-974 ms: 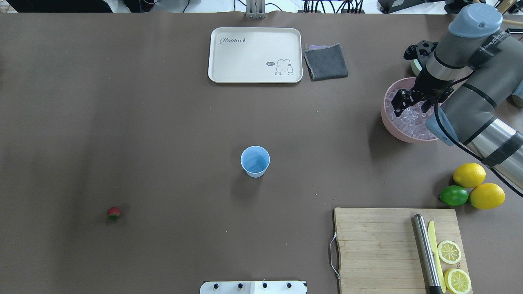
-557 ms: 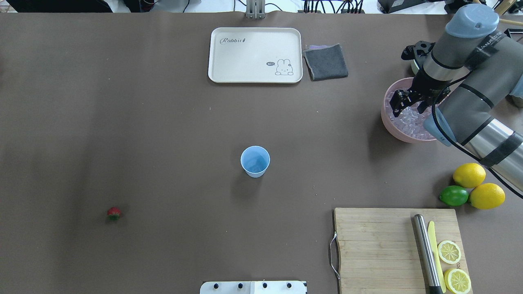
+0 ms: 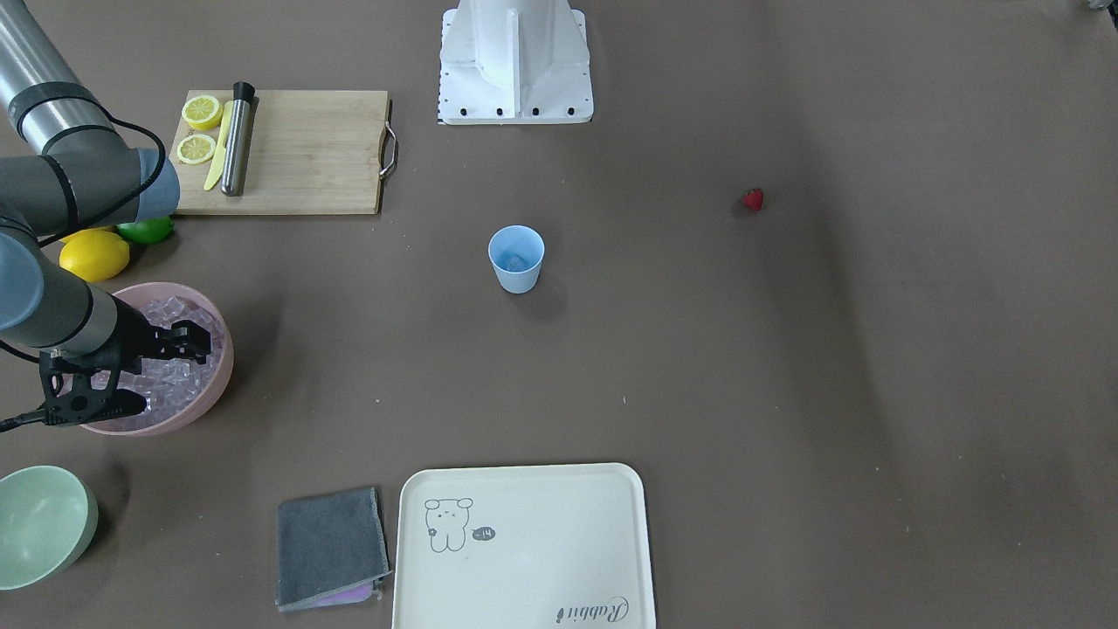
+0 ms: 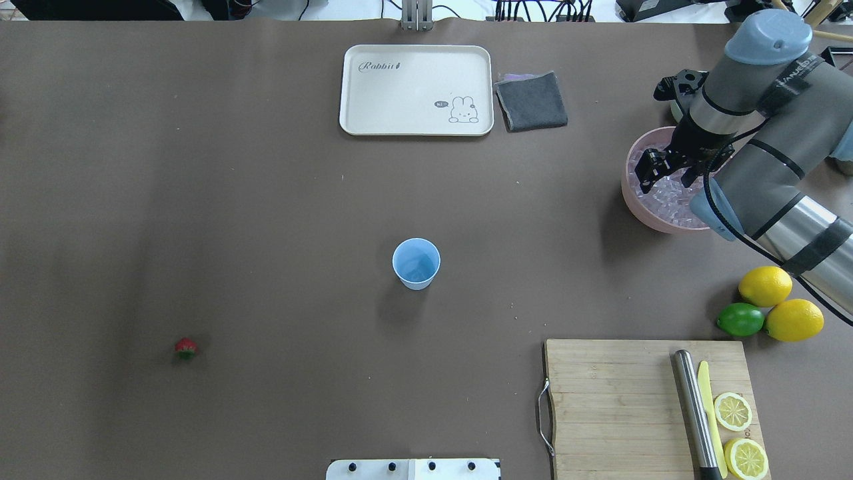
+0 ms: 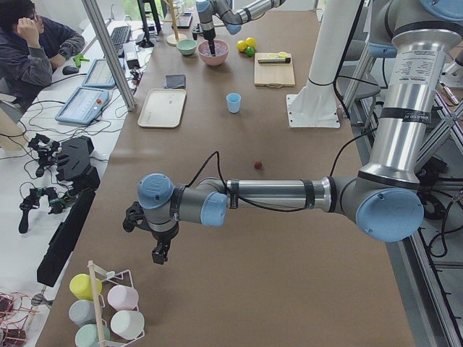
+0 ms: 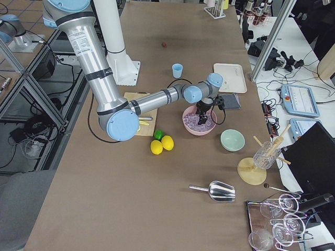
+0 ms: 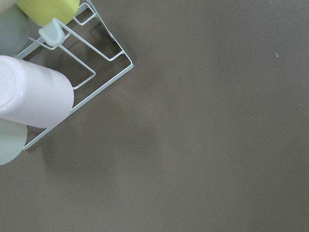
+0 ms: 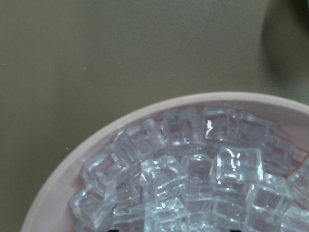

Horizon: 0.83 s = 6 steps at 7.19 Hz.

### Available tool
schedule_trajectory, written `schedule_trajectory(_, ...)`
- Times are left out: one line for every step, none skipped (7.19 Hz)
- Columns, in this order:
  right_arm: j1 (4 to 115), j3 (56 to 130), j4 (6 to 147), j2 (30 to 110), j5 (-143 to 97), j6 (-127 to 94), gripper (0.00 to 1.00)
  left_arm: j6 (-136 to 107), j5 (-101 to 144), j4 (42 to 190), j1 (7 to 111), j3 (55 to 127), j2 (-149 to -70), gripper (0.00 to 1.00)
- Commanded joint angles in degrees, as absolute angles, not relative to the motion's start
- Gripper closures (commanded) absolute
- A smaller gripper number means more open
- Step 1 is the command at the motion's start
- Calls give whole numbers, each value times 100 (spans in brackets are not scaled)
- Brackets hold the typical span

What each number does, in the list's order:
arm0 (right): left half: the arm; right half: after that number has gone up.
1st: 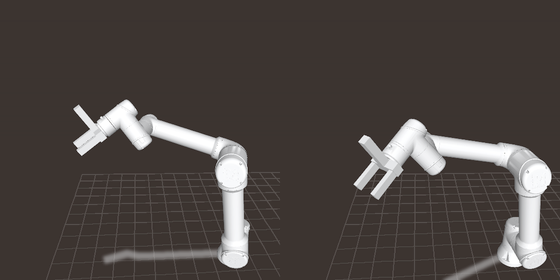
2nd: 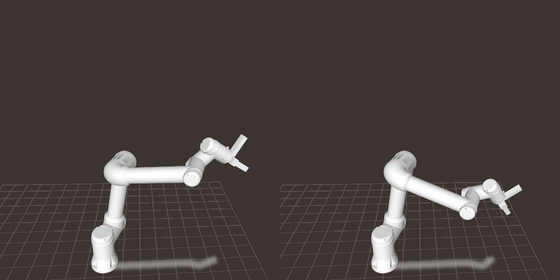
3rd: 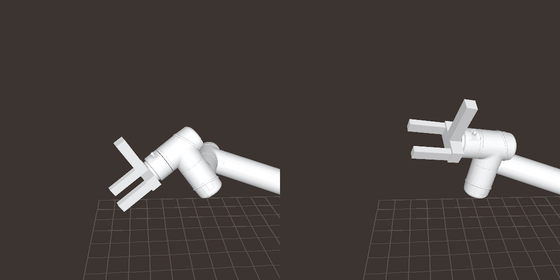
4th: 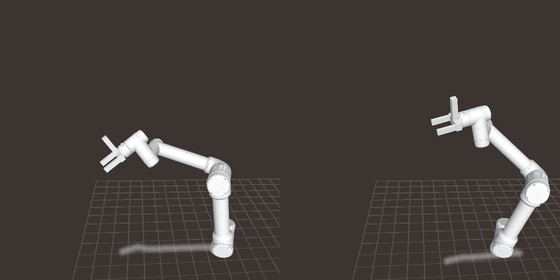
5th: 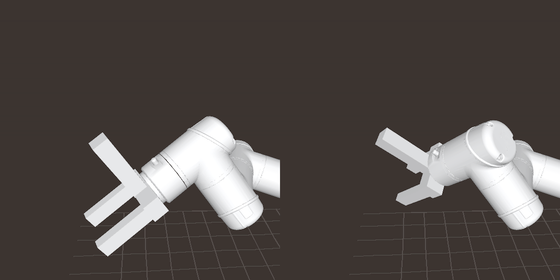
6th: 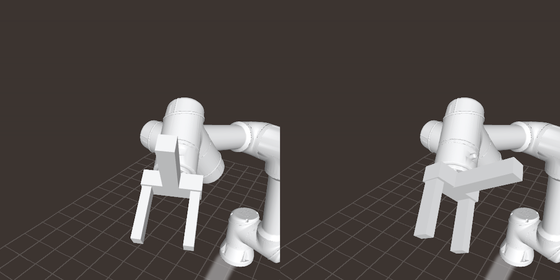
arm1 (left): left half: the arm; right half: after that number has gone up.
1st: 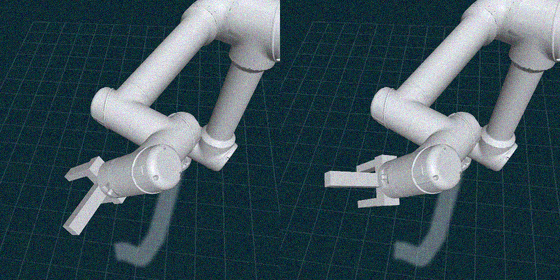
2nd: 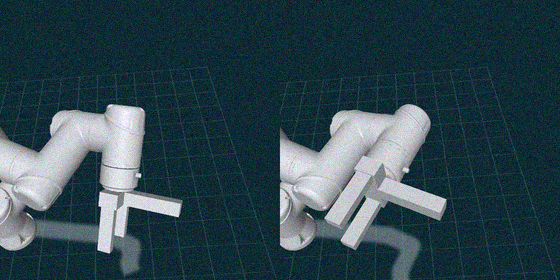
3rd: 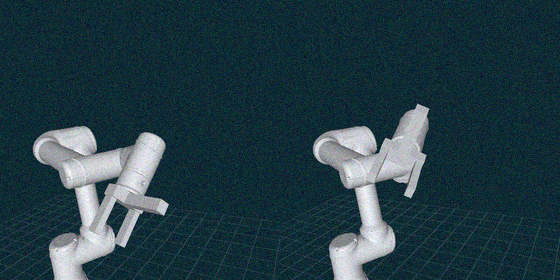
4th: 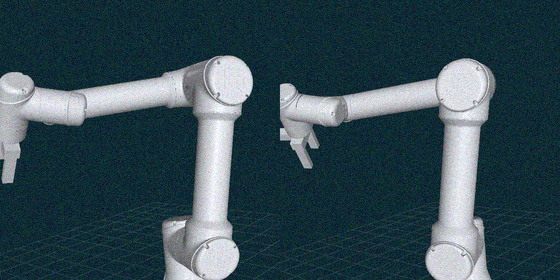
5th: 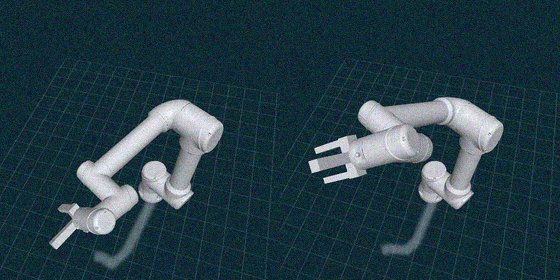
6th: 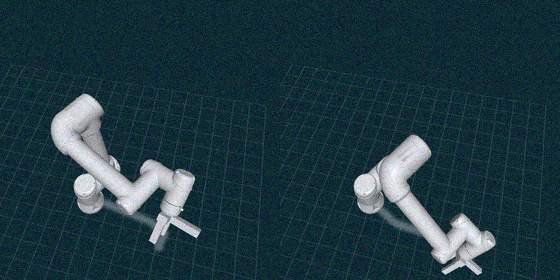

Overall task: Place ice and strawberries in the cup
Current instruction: 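Lower the right gripper into the ice and grasp another cube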

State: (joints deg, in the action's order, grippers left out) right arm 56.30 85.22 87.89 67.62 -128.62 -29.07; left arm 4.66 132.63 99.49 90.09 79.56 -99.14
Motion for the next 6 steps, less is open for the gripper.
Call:
schedule_trajectory(5634, 8499, 8789, 6759, -12867, -2935, 38, 457, 13263, 9958, 9009, 7963, -9914, 2)
schedule_trajectory(5634, 8508, 8789, 6741, -12902, -2918, 74, 466, 13263, 9958, 9009, 7963, -9914, 2)
schedule_trajectory(5634, 8517, 8789, 6715, -12920, -2901, 100, 466, 13263, 9949, 9009, 7963, -9940, 2)
schedule_trajectory(5642, 8534, 8789, 6706, -12929, -2883, 100, 466, 13263, 9949, 9009, 7963, -9949, 2)
schedule_trajectory(5660, 8569, 8789, 6706, -12972, -2874, 100, 466, 13263, 9949, 9009, 7954, -9941, 2)
schedule_trajectory(5747, 8595, 8789, 6689, -13190, -2874, 100, 466, 13263, 9958, 9009, 7963, -9940, 2)
